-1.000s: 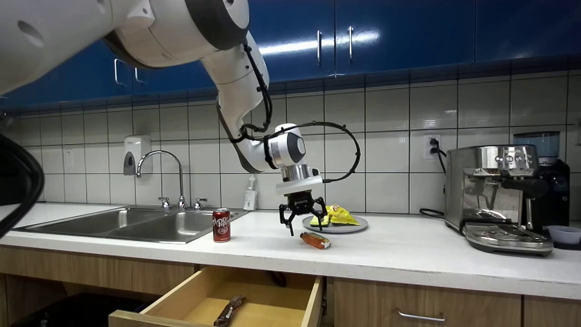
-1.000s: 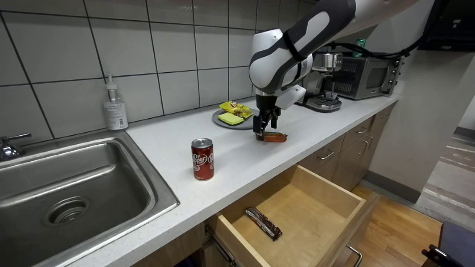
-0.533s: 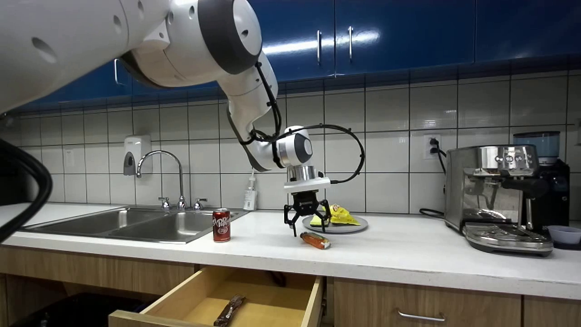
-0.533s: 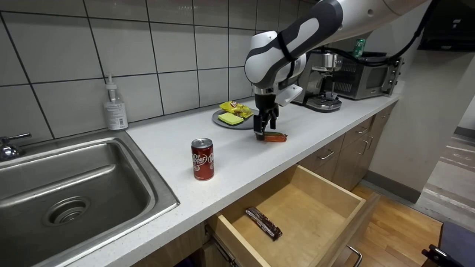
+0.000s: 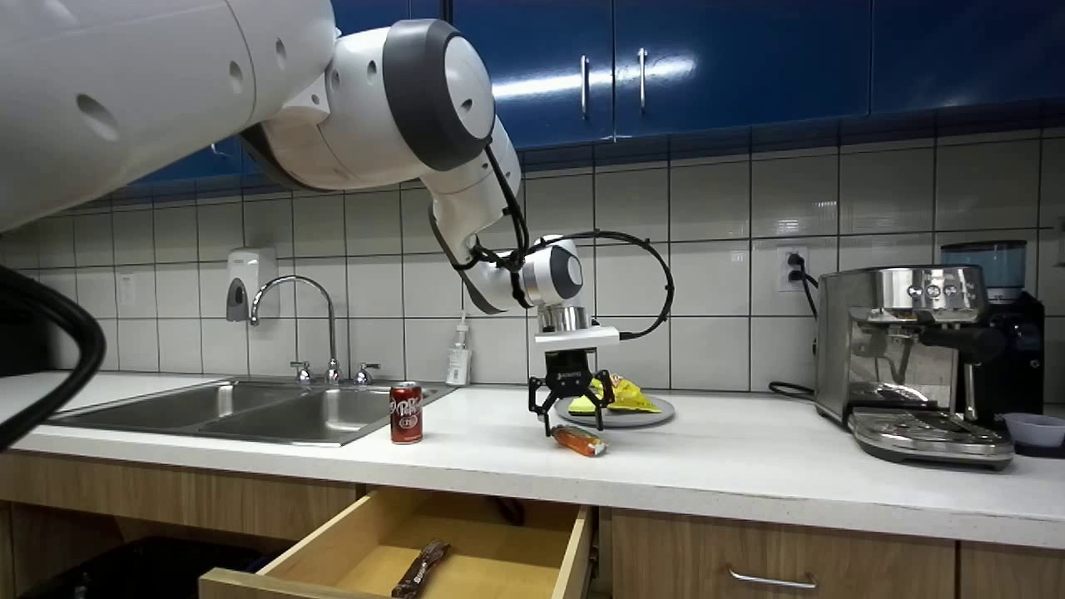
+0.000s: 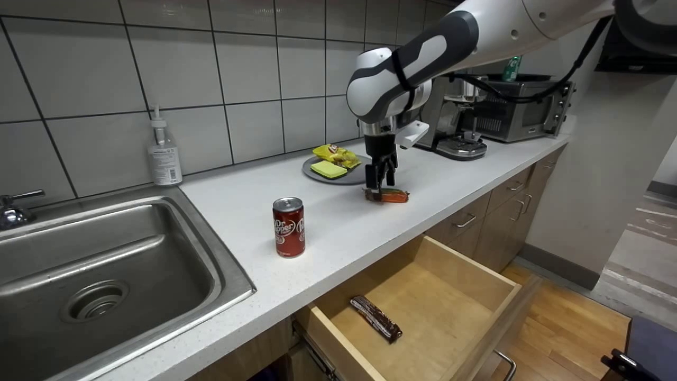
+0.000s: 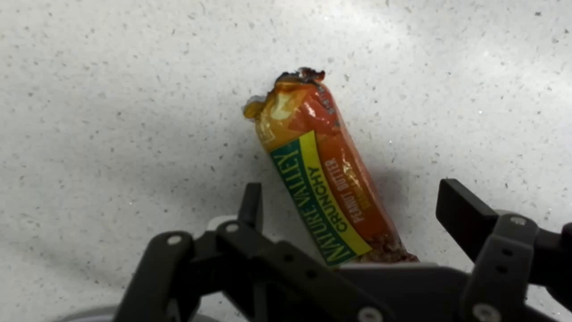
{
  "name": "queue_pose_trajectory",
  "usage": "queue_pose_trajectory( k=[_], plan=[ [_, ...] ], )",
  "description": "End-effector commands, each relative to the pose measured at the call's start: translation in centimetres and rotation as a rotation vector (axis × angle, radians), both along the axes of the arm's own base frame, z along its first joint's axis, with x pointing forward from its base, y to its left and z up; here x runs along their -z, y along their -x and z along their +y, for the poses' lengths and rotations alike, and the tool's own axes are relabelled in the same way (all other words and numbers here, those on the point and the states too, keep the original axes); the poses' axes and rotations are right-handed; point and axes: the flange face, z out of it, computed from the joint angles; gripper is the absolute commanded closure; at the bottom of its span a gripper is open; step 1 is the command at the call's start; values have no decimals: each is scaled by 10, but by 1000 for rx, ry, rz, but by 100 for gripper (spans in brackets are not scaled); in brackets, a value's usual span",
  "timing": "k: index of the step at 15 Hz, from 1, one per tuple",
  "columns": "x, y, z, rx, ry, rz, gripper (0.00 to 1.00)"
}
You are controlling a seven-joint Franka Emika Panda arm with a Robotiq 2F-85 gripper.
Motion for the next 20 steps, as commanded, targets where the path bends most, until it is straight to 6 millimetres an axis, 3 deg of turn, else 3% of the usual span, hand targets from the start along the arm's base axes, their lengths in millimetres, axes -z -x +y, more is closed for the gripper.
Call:
queue_pose_trajectory(
  k=[1, 13, 14, 15, 20],
  plan=[
    [-13, -6, -12, -37, -35, 17, 0],
    [25, -16, 3, -64, -56, 88, 0],
    [25, -16, 4, -64, -58, 92, 25],
    [24, -17, 3, -67, -57, 94, 26],
    [16, -20, 3, -71, -60, 101, 64]
  ],
)
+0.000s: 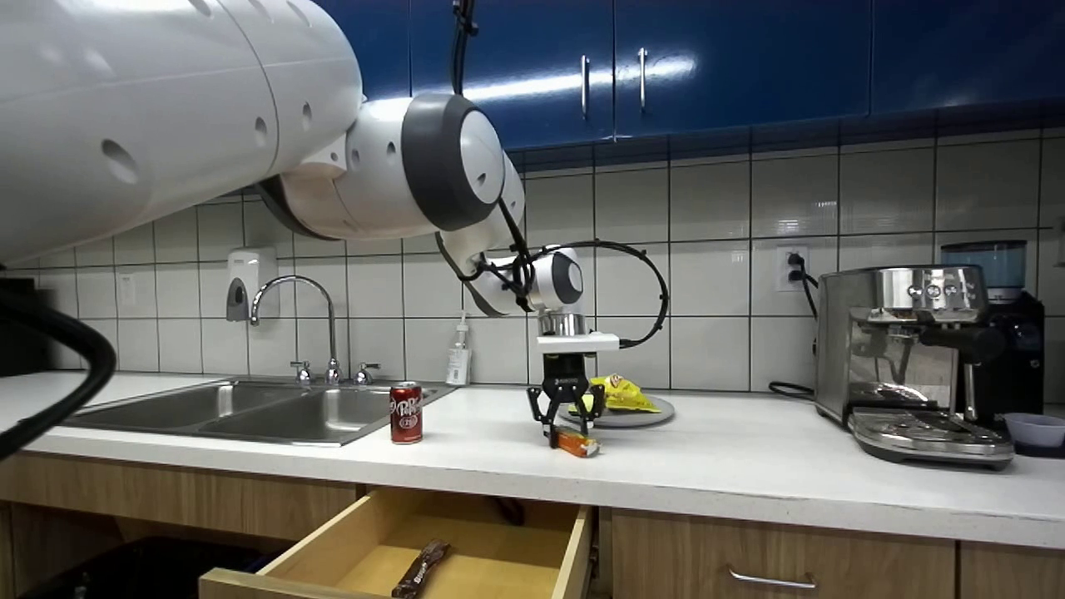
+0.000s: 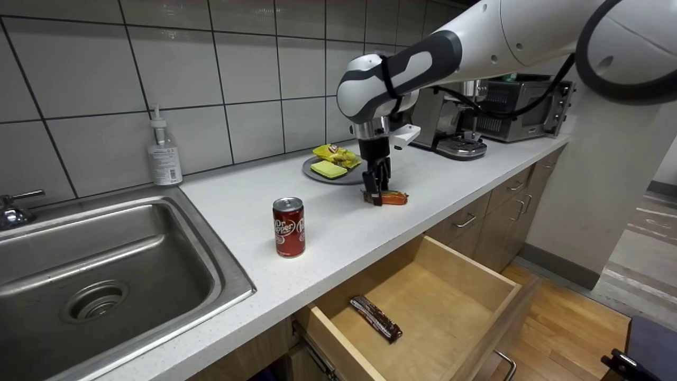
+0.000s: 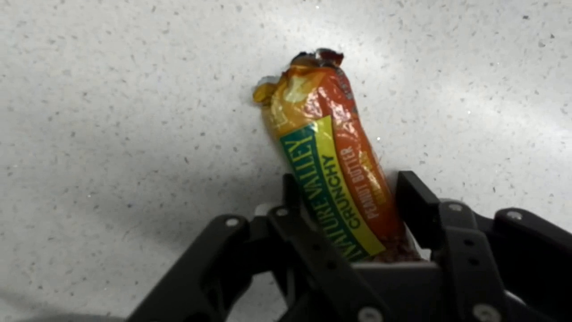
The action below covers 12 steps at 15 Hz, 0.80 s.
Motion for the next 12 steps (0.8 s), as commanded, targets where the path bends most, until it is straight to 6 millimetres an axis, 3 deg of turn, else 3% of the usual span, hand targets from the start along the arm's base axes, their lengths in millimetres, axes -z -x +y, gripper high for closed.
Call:
queue_pose_trajectory(
  k=[1, 3, 12],
  plan=[
    [-1, -6, -2, -25, -21, 8, 72],
    [-4, -7, -2, -29, -21, -2, 83],
    [-23, -11, 3, -37, -21, -52, 83]
  ],
)
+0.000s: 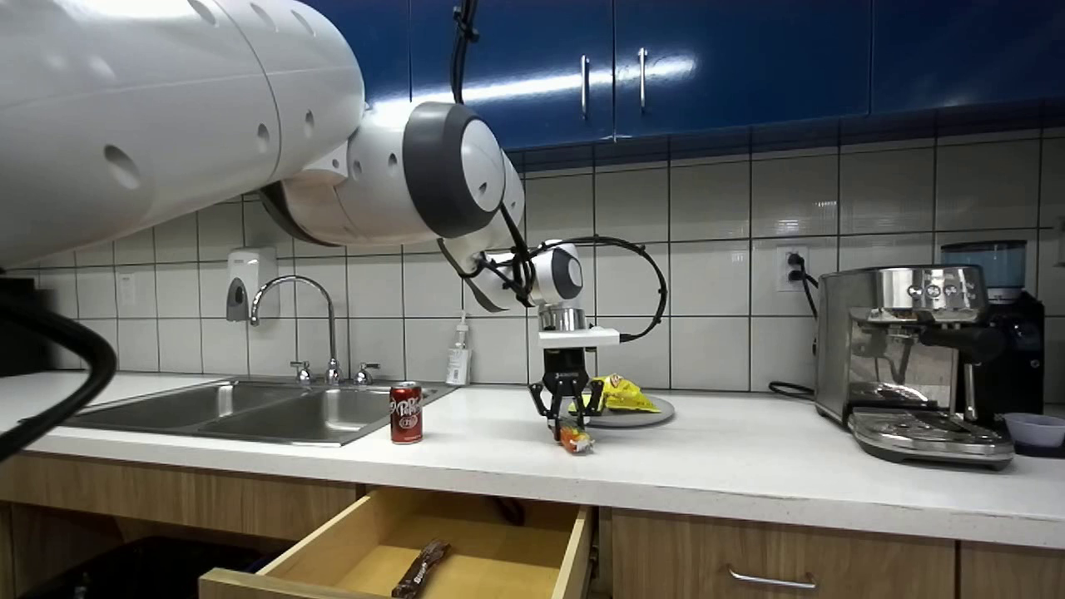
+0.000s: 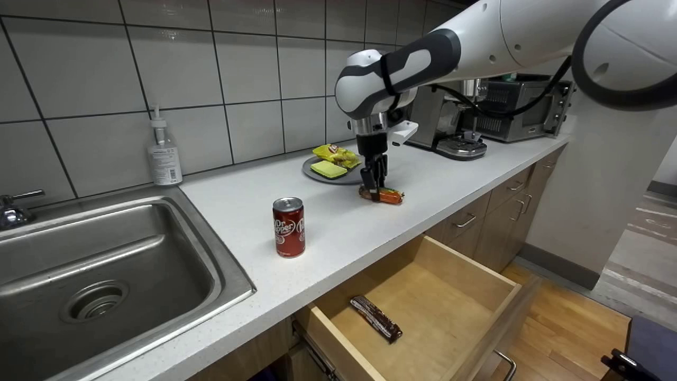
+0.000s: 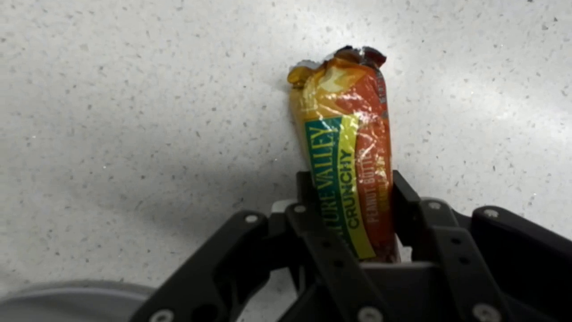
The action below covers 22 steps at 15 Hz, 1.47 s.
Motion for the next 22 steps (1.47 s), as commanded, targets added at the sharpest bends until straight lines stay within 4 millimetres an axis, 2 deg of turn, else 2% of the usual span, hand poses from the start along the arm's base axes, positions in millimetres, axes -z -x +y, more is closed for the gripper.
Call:
queue_pose_trajectory(
  k=[1, 9, 10, 17, 19, 22],
  plan=[
    [-15, -3, 3, -20, -18, -29, 83],
    [-40, 3, 20, -12, -9, -58, 83],
    [-50, 10, 23, -15, -9, -58, 83],
    [-80, 47, 45, -29, -4, -60, 83],
    [-83, 63, 52, -27, -1, -44, 83],
    [-78, 90, 62, -20, 2, -7, 83]
  ],
)
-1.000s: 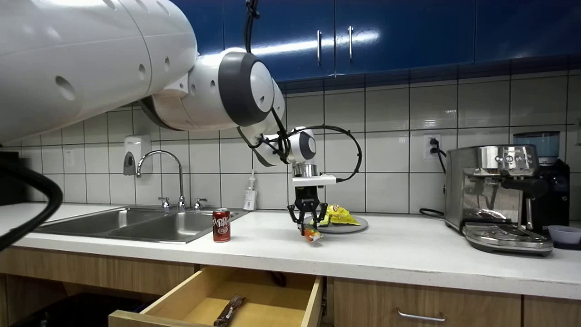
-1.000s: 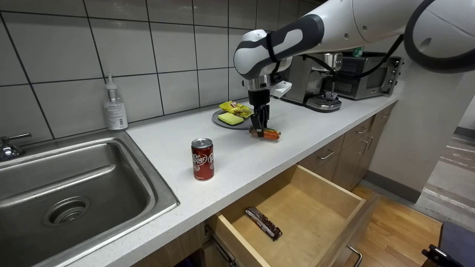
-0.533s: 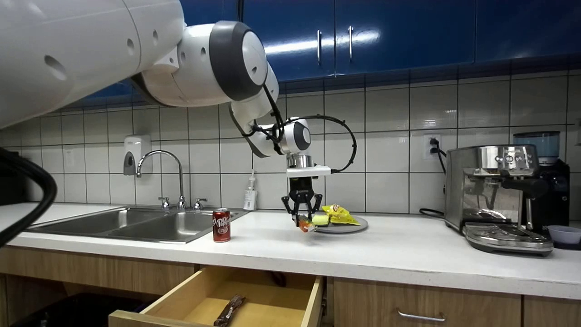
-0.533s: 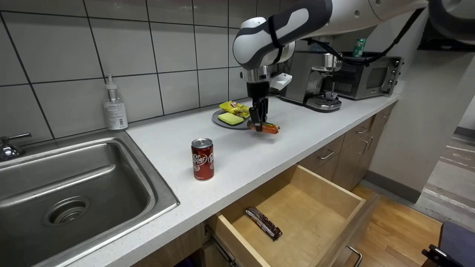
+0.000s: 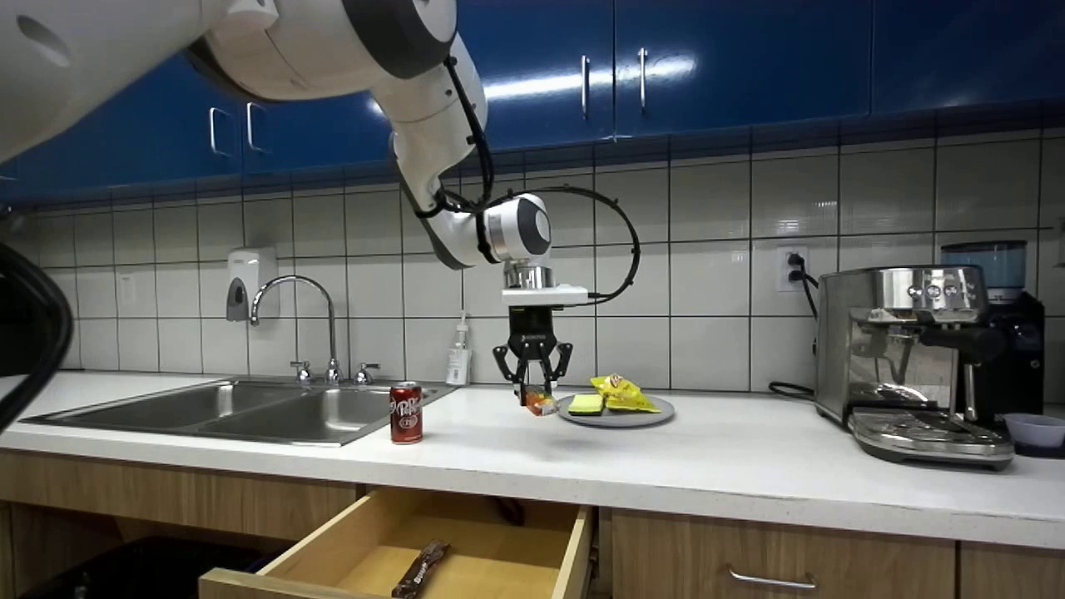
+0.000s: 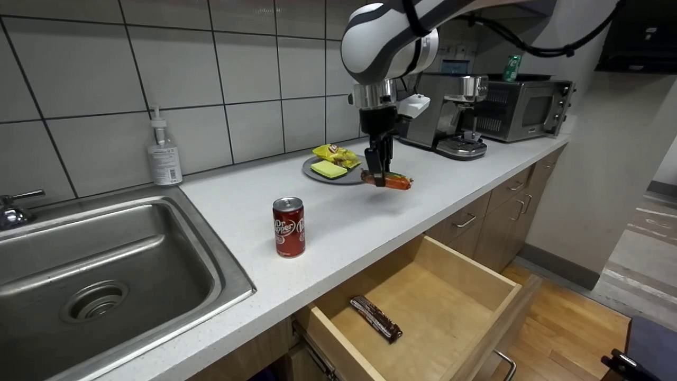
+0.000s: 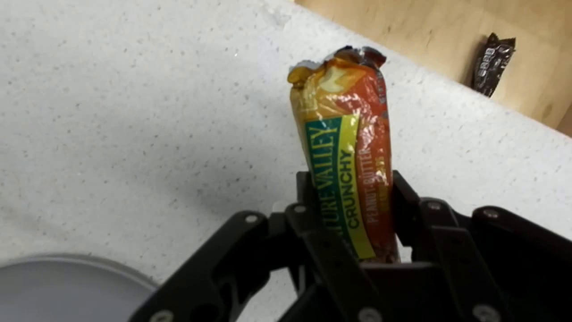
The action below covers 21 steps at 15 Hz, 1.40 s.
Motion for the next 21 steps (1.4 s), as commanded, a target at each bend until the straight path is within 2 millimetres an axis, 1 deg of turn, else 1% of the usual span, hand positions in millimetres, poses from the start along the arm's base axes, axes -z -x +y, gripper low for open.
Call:
queue_pose_trajectory(
  k=[1, 7, 12, 16, 19, 21],
  plan=[
    [-3, 46, 15, 23, 8, 28, 83],
    [19, 107, 35, 44, 46, 26, 83],
    [33, 149, 44, 57, 82, 10, 83],
    [43, 176, 47, 74, 109, 2, 83],
    [53, 190, 49, 85, 121, 11, 83],
    [61, 196, 53, 90, 133, 20, 83]
  ],
)
